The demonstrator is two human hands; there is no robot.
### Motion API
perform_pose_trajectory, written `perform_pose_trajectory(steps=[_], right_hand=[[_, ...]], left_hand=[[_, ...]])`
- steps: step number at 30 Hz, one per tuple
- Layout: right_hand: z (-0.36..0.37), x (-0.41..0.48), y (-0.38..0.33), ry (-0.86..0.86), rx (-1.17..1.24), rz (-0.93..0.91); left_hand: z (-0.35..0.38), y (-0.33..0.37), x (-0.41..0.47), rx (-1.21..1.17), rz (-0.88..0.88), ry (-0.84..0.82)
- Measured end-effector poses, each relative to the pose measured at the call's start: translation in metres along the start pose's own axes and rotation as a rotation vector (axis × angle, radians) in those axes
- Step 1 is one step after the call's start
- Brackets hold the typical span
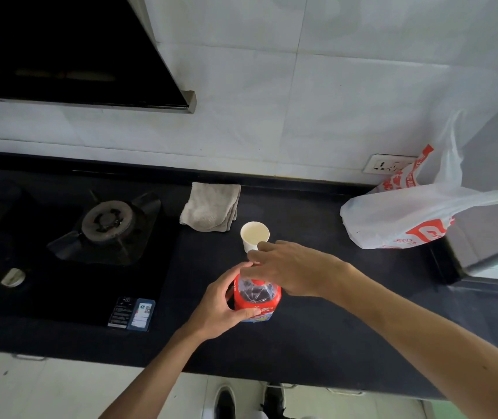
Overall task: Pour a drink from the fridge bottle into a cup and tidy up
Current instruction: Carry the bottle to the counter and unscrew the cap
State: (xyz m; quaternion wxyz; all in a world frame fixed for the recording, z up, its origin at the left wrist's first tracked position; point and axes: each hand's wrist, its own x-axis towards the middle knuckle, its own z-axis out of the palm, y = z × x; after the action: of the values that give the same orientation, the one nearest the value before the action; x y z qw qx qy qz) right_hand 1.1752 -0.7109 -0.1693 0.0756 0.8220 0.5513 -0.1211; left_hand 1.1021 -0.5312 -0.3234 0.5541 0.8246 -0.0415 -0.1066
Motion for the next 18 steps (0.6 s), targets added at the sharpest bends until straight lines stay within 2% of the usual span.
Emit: perform_pose_trajectory(steps=[4,8,11,18], right_hand=[[0.007,-0.001,-0.004,0.165,0.007,0.015],[0.017,0.002,-0.012,0.284,-0.035,0.166],[0.018,0.004,-0.014,0.271,0.046,0.218],[0.014,0.003,-0.010,0.267,0.077,0.089]], left_hand=[[0.000,0.003,-0.001,-0.002,-0.004,0.003],[-0.001,0.007,-0.001,0.005,0.005,0.008],[-0.001,0.004,-0.001,0.013,-0.007,0.009],[0.002,0.005,-0.002,0.025,-0.009,0.024]])
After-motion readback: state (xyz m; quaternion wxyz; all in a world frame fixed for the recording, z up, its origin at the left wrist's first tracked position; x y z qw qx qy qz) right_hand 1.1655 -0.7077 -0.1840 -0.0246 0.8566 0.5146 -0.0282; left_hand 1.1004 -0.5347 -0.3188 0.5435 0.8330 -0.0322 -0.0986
